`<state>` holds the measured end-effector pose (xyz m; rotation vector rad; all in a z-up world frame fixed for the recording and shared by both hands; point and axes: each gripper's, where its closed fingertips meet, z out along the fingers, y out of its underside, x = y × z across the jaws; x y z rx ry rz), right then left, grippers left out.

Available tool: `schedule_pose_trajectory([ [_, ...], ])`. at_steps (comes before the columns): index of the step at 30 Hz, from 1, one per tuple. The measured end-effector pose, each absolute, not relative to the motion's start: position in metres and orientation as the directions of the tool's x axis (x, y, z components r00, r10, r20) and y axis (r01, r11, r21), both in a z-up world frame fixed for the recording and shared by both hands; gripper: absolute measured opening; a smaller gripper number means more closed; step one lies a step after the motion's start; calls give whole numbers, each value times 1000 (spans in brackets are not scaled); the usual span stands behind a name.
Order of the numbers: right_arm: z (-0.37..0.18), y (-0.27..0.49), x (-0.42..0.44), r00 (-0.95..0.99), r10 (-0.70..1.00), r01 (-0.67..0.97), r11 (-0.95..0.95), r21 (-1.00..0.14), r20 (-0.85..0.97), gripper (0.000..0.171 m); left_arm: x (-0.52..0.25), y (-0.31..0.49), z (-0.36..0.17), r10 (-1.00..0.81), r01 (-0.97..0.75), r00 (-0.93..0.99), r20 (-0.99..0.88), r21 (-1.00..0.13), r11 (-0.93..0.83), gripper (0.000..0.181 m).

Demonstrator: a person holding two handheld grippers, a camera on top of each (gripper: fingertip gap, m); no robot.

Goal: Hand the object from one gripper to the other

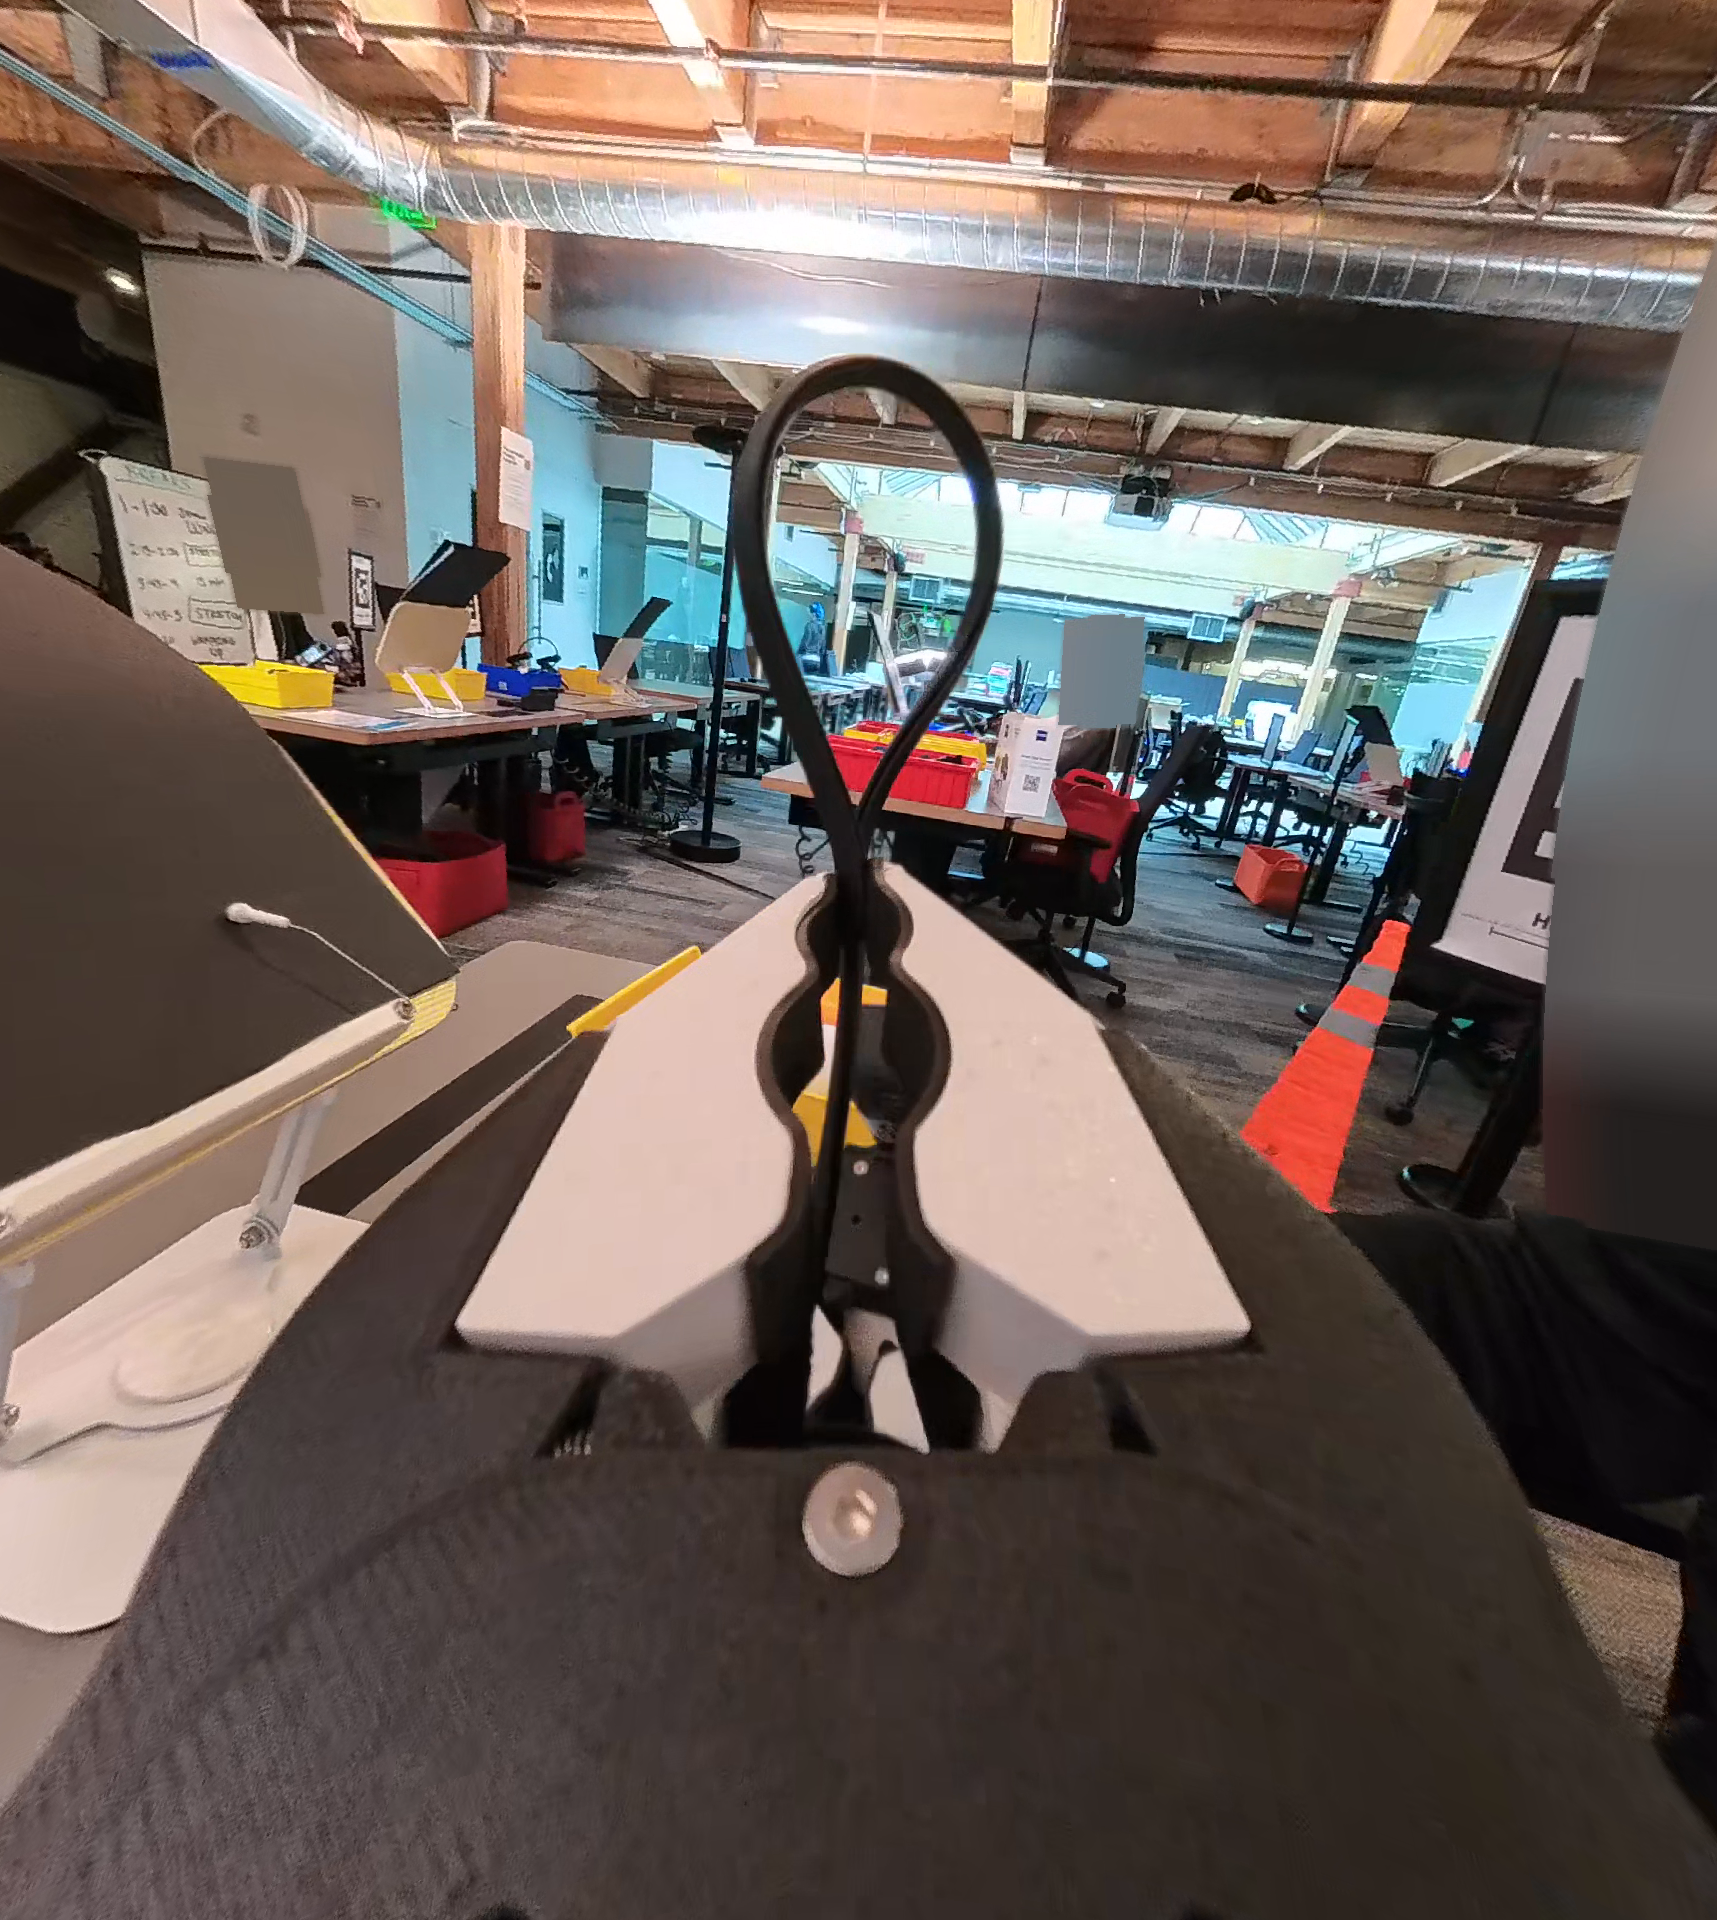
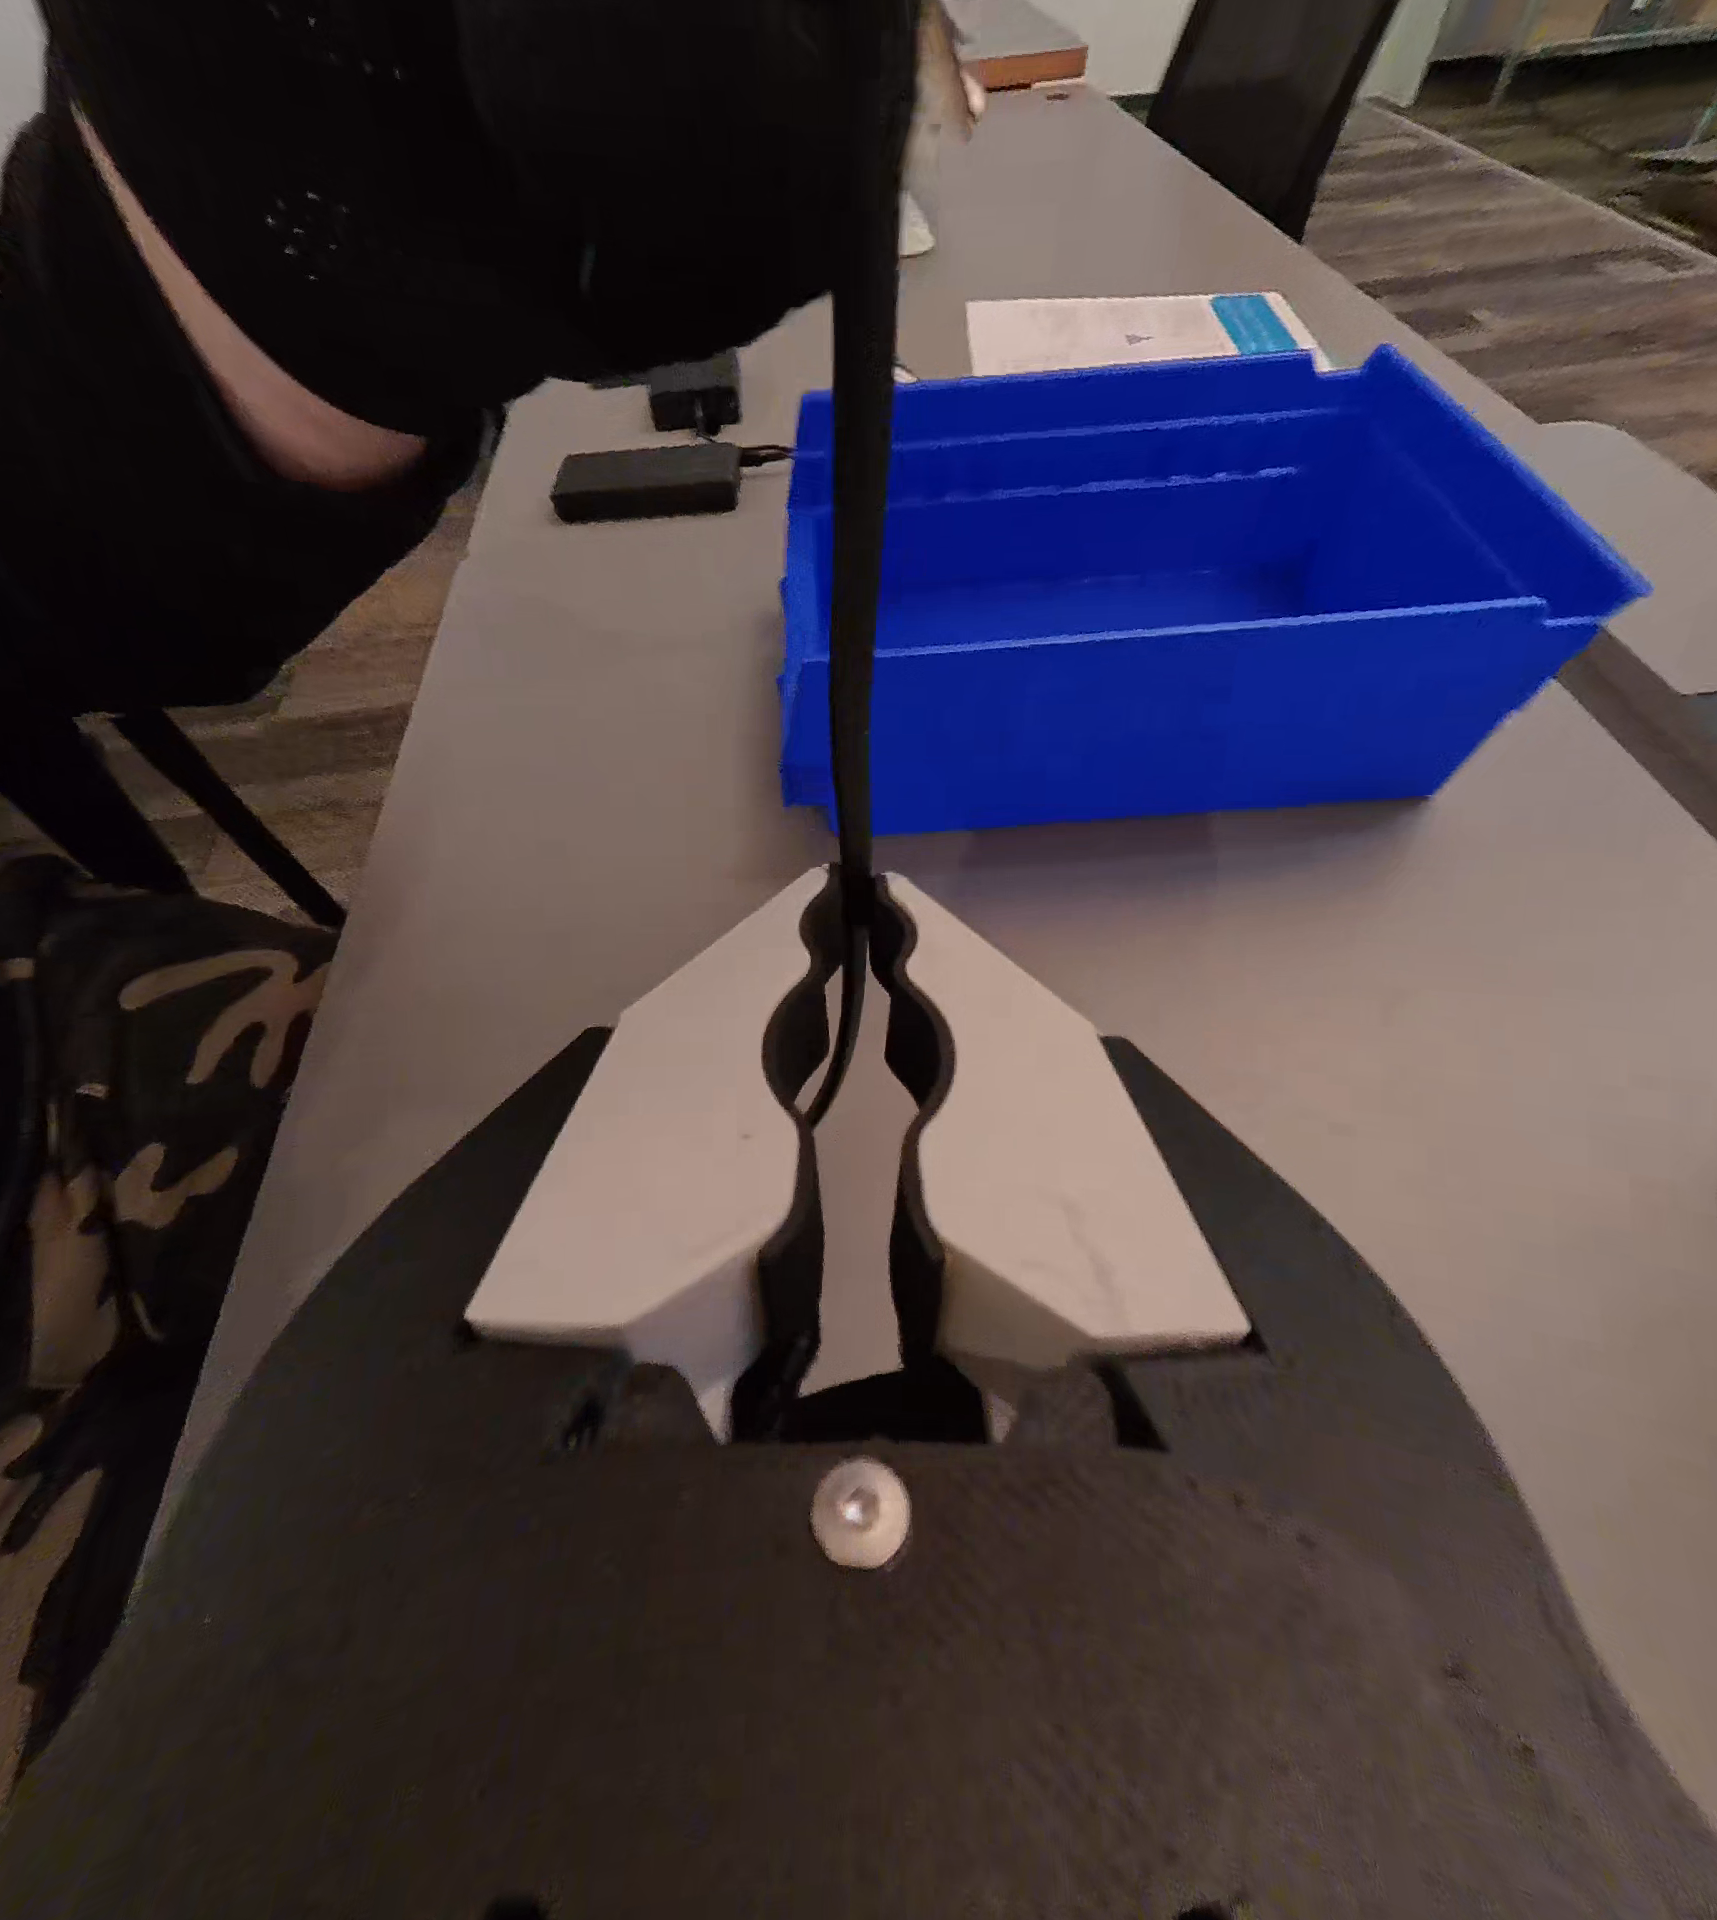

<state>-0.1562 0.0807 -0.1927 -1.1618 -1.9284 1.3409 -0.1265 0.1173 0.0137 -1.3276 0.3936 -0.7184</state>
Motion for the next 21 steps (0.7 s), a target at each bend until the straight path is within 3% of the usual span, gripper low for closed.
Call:
schedule_pose_trajectory([
  [4,-189,120,-151,-369,929,402,171,-900,12,0,-128,117,8,-700,221,699,143,-975,22,0],
  [10,-146,180,-132,-135,949,375,317,-871,287,0,-116,130,-41,-701,24,700,135,-986,-165,1],
  [21,-93,167,-133,-17,846,304,511,-804,532,0,-108,144,-73,-701,68,670,246,-960,-272,1],
])
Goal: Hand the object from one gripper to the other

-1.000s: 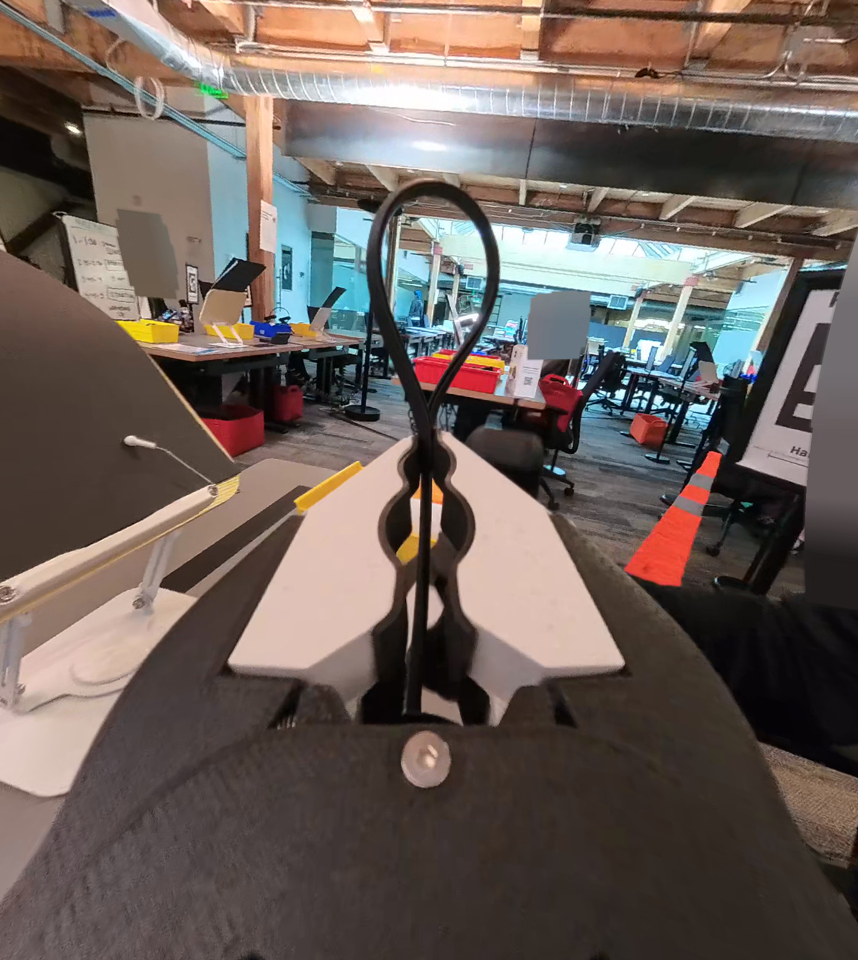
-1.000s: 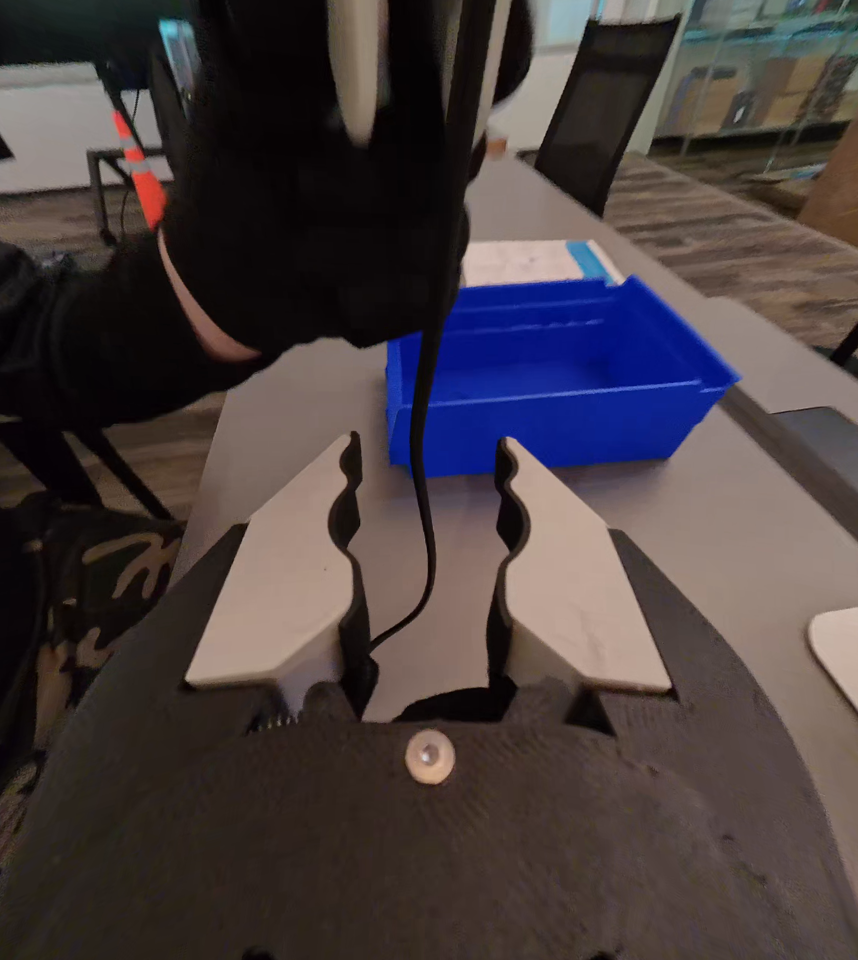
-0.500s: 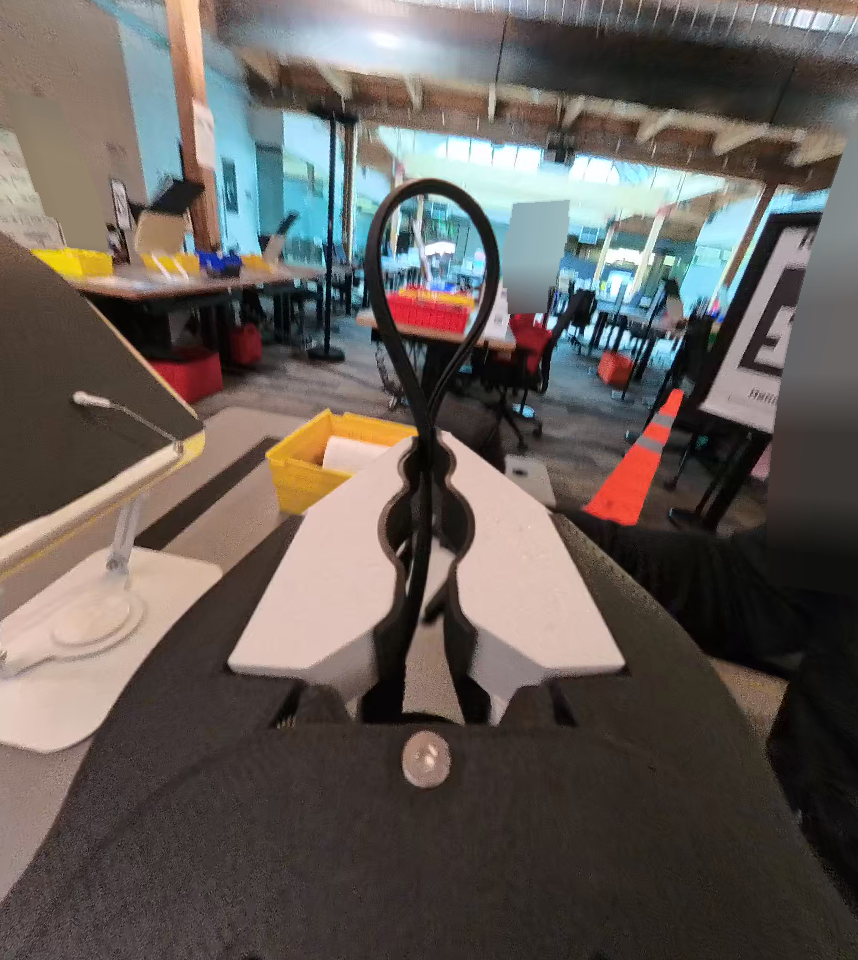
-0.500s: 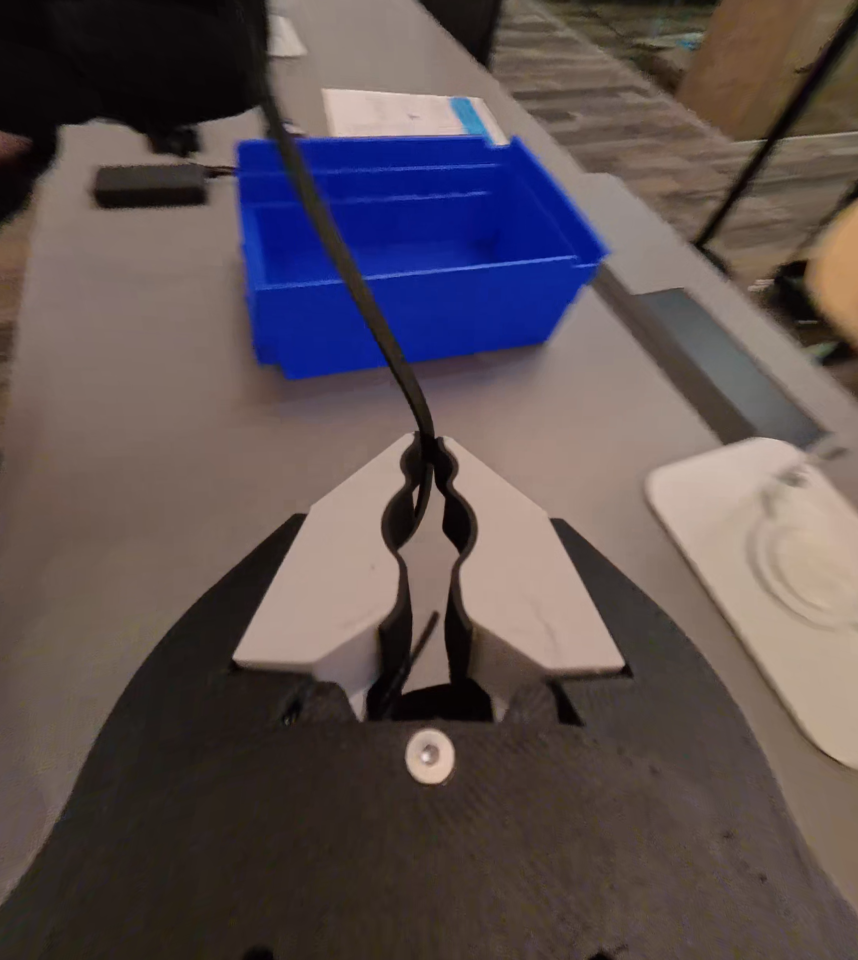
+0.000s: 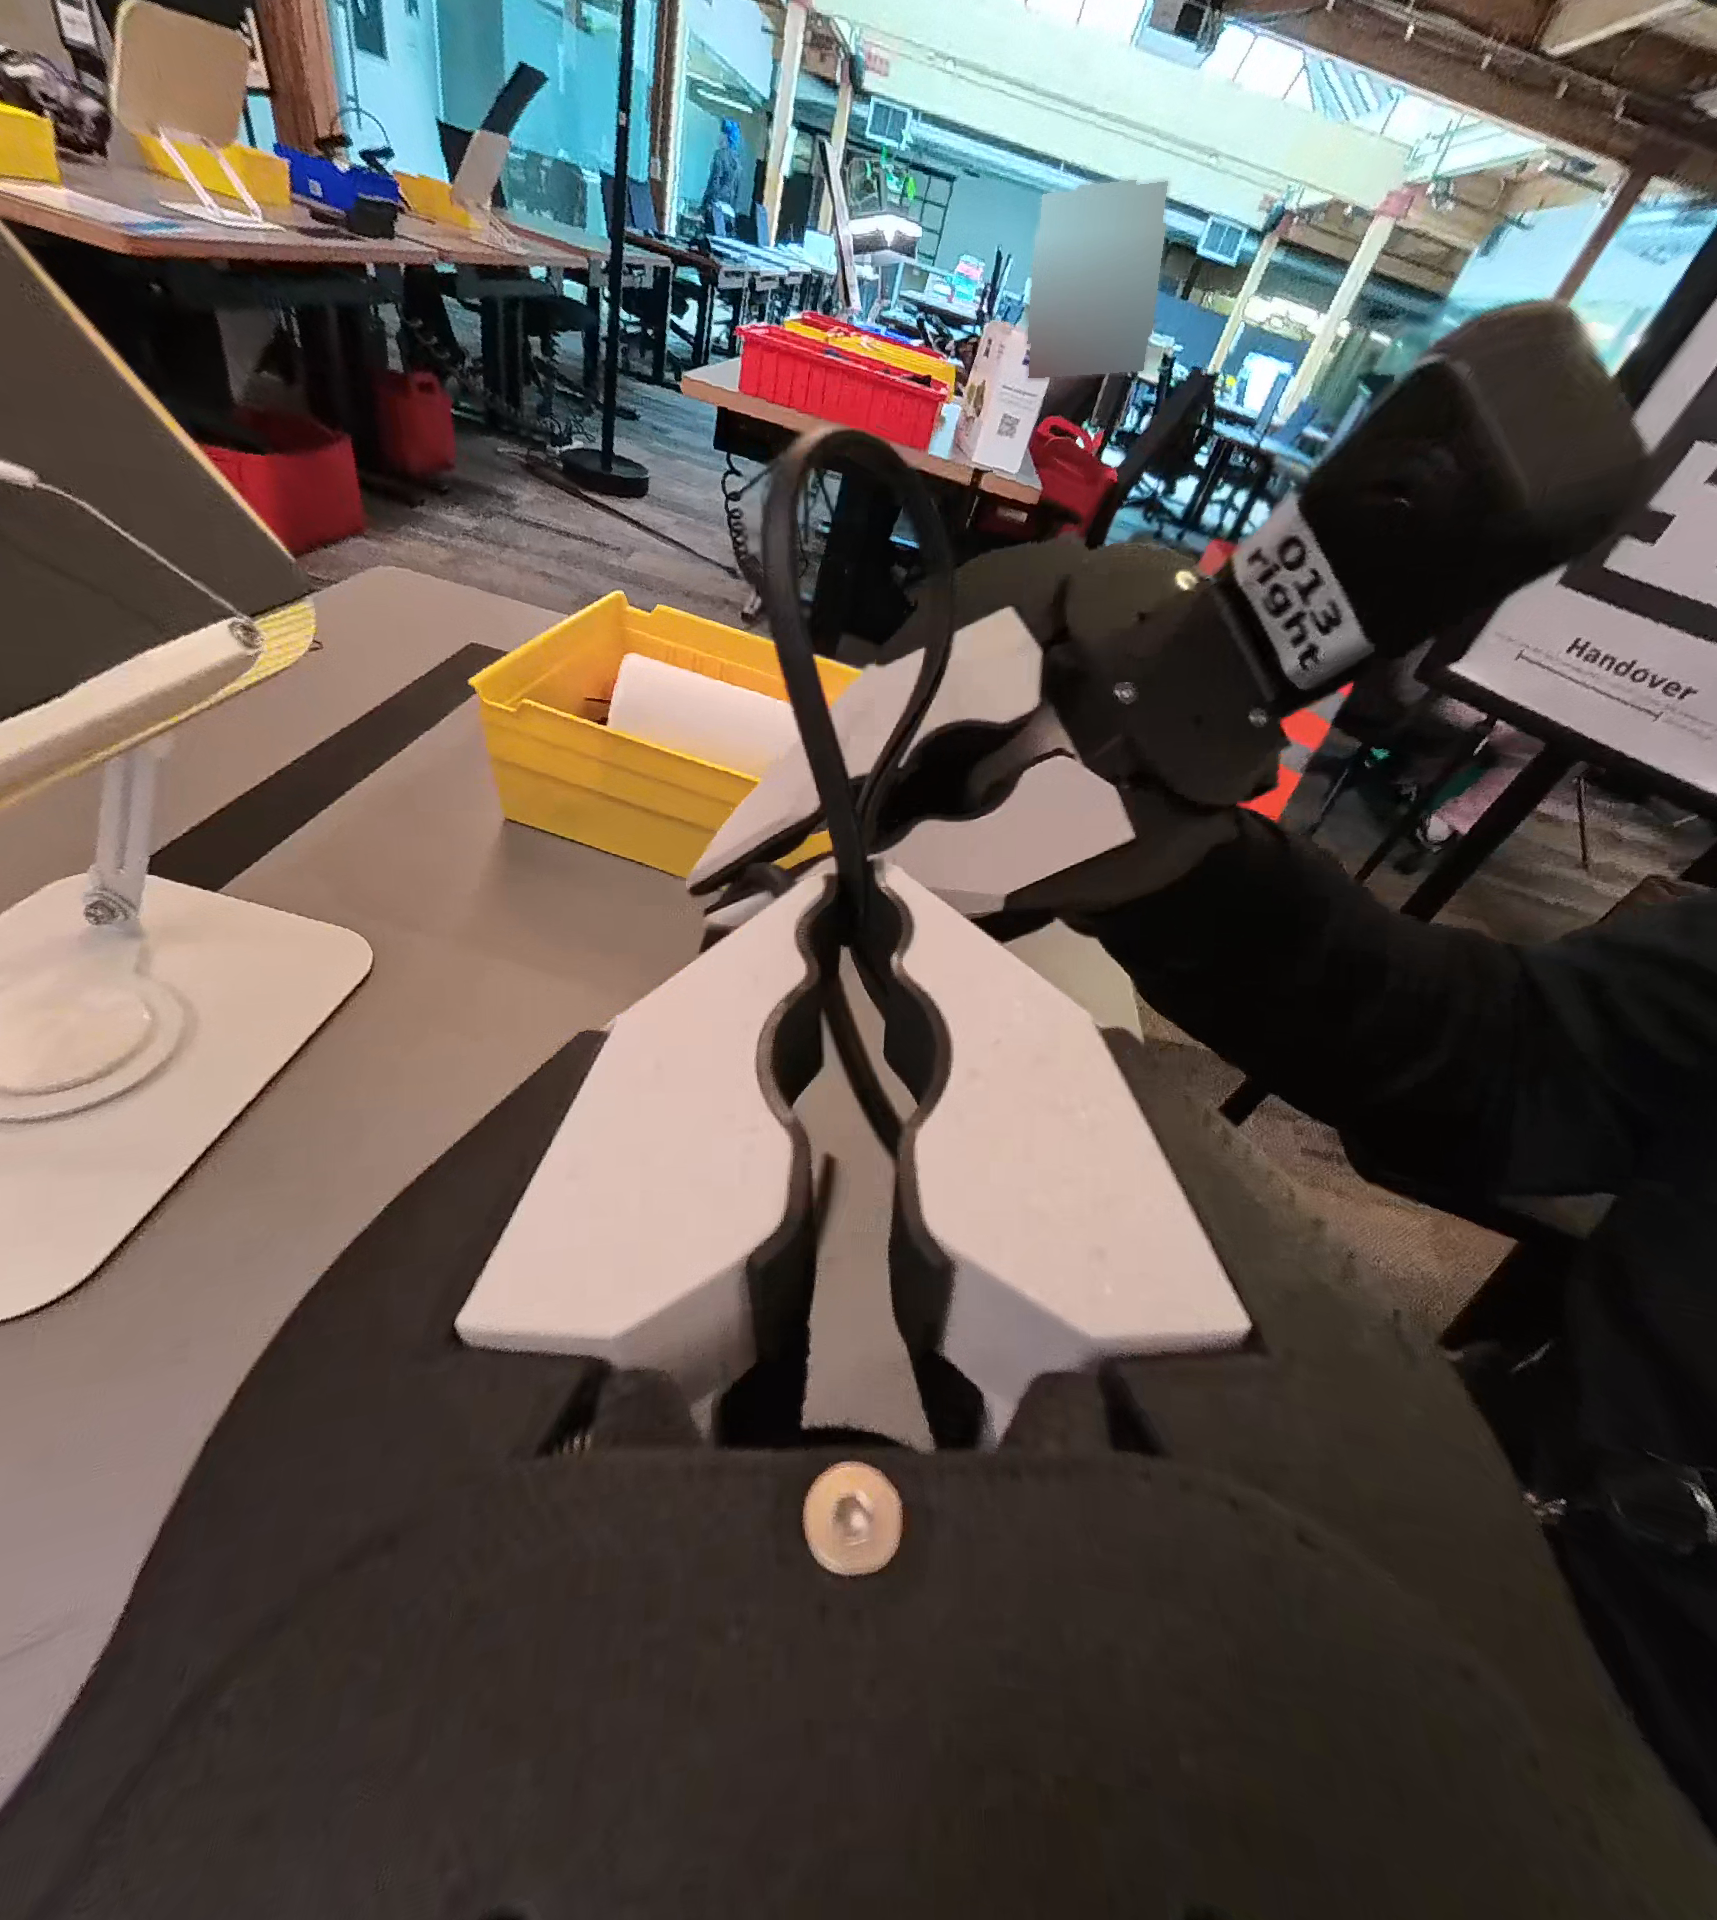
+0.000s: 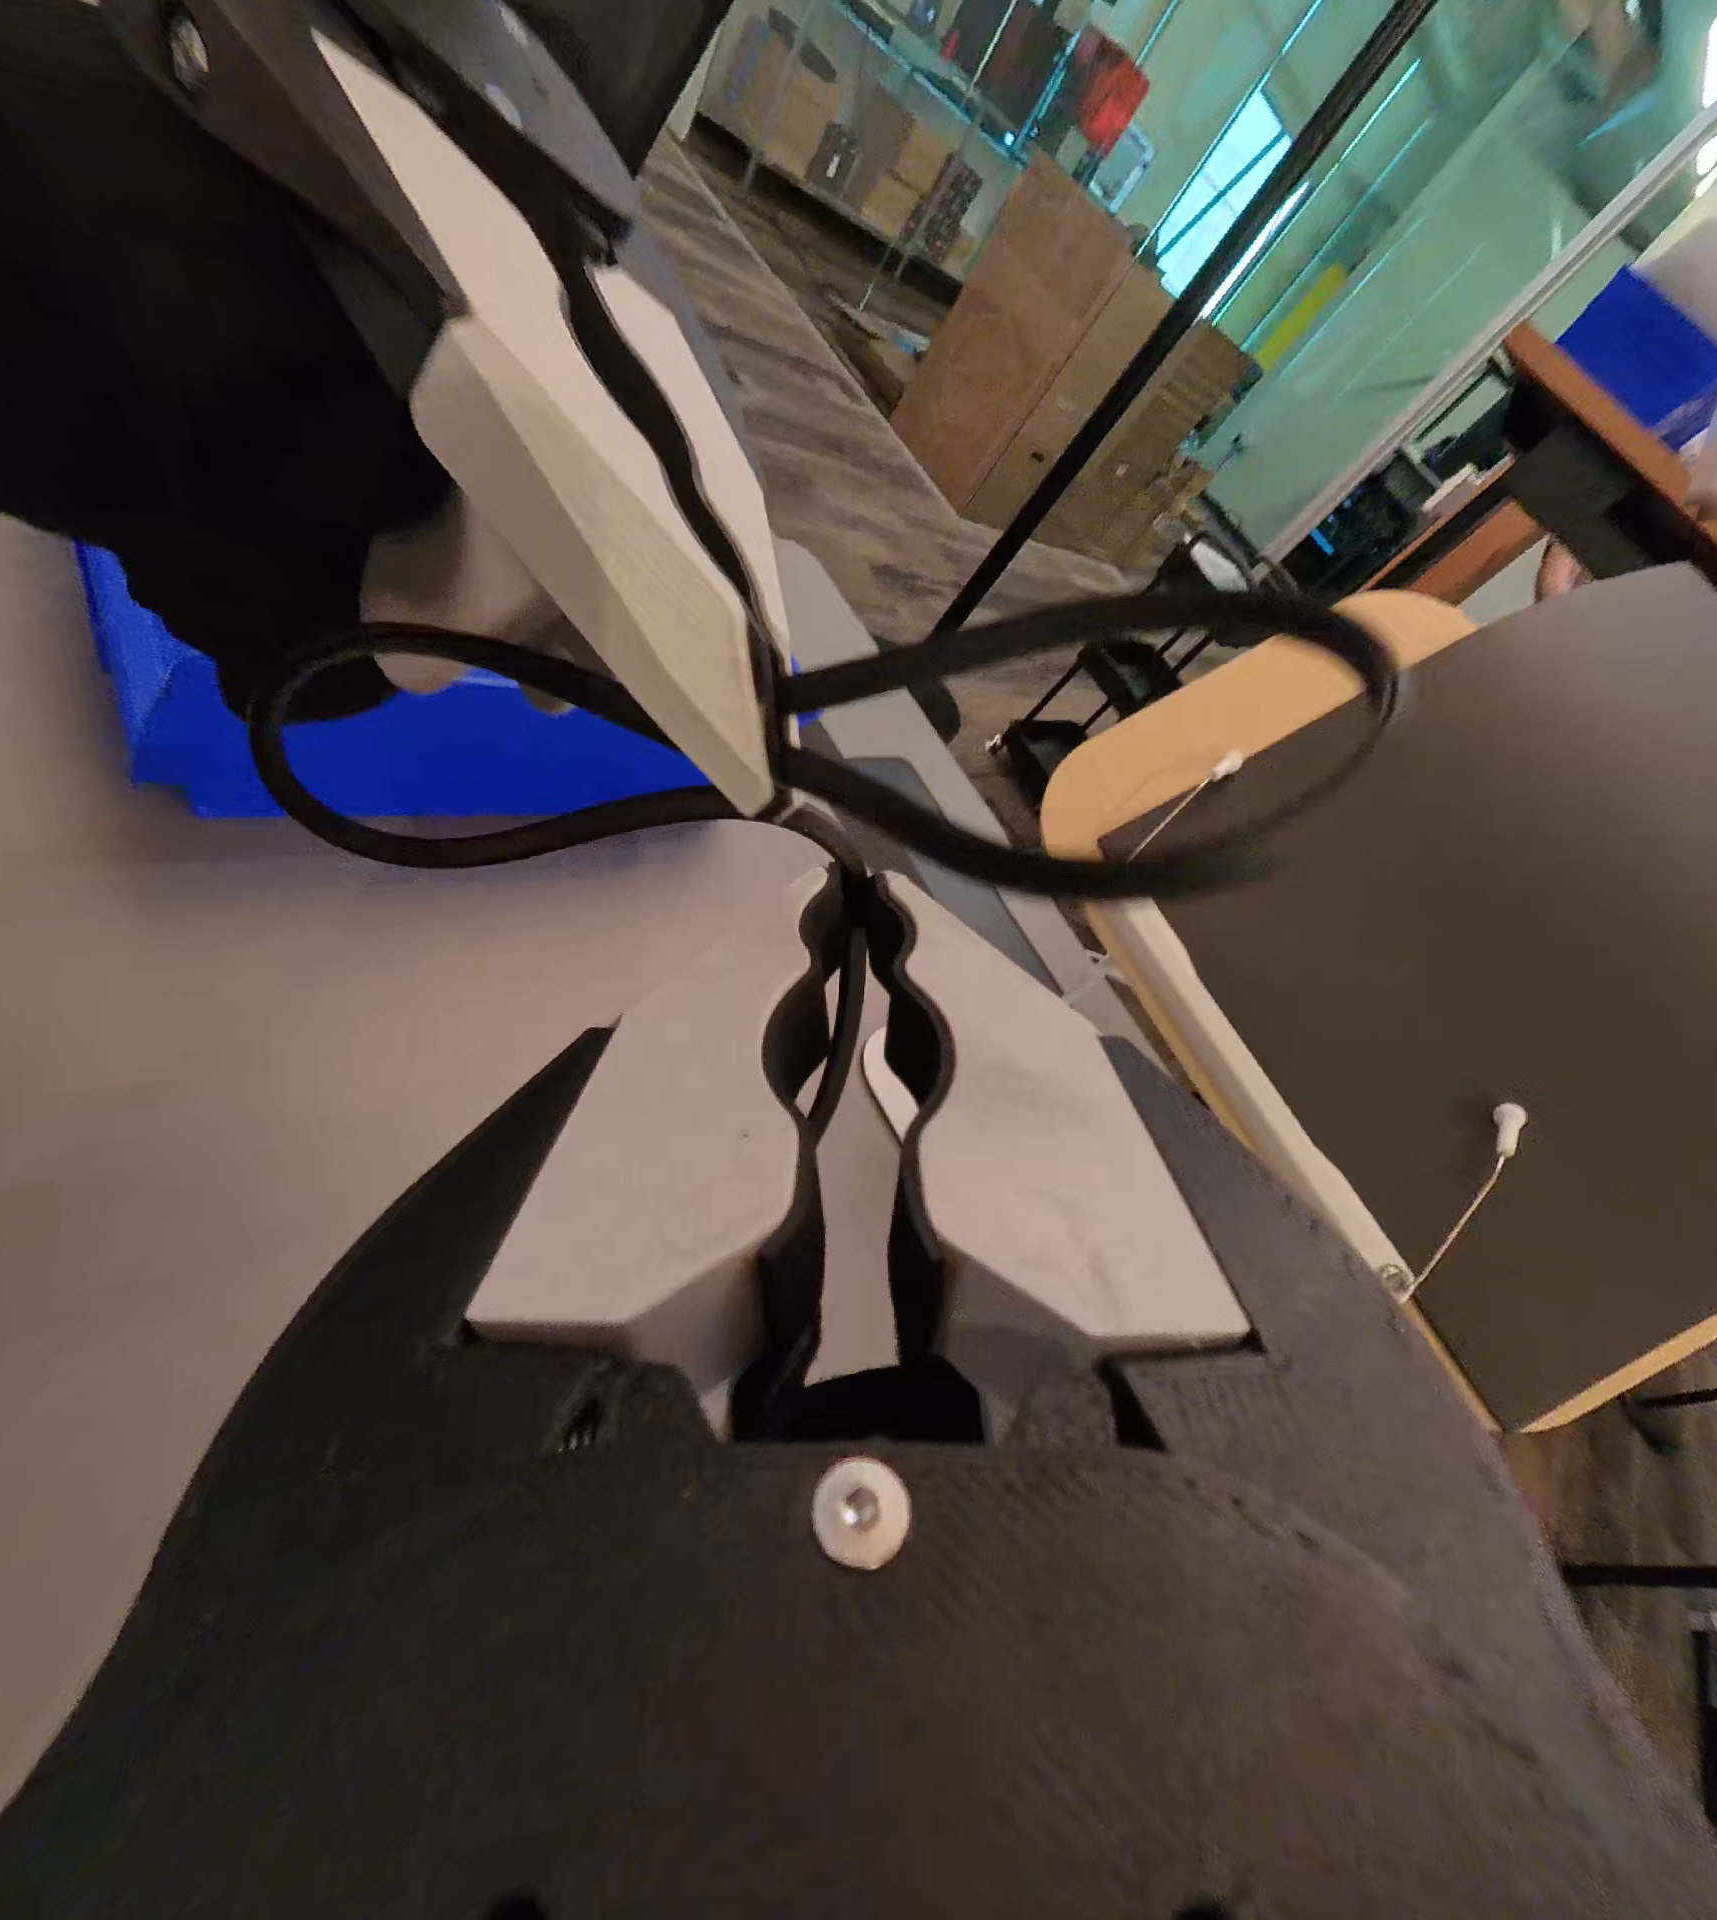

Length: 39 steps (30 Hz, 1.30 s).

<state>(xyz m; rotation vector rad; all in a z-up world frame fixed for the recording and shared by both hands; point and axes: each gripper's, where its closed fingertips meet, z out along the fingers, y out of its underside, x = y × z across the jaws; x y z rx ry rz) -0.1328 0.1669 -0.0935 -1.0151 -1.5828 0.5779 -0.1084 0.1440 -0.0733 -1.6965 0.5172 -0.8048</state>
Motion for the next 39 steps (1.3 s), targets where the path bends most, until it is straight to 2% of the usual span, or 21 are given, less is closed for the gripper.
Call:
schedule_pose_trajectory([
  [14,-88,172,-135,59,771,351,579,-736,634,0,-121,151,-72,-648,86,726,233,-964,-251,1],
  [23,-84,167,-137,62,752,343,601,-722,656,0,-114,150,-79,-670,78,697,255,-956,-283,15],
  [26,-84,165,-137,56,745,339,612,-714,665,0,-117,151,-80,-666,86,699,261,-955,-284,4],
  [31,-82,163,-138,43,762,318,603,-732,646,1,-119,150,-78,-661,82,706,253,-957,-279,3],
  [32,-82,164,-137,44,767,311,599,-738,640,7,-120,150,-80,-656,70,715,244,-957,-280,2],
  [34,-83,168,-134,33,760,330,605,-725,649,30,-122,151,-81,-646,73,718,257,-952,-298,2],
  [39,-63,162,-118,7,674,272,709,-650,738,34,-129,152,-84,-626,99,718,303,-935,-340,2],
])
